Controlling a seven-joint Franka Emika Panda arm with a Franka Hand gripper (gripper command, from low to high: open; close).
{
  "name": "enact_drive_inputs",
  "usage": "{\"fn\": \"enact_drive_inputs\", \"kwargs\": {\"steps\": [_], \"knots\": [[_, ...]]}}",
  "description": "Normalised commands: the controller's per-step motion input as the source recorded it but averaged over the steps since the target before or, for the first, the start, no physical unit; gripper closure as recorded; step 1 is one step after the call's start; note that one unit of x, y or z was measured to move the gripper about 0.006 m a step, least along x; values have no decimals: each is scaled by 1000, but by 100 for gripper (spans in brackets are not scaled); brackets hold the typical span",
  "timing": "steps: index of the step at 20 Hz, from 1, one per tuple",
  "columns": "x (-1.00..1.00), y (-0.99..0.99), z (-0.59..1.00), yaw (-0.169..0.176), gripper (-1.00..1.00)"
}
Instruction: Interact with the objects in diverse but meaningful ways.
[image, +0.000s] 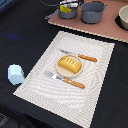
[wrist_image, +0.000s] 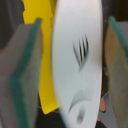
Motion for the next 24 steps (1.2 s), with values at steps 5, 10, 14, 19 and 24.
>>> {"fn": "enact_drive_inputs", "kwargs": {"steps": [5,10,14,19,24], "knots": [[60,0,144,-12,-100],[23,-65,849,-63,-100],[344,-447,604,-98,-100],[690,-639,294,-82,-100],[759,-683,156,-66,-100]]}}
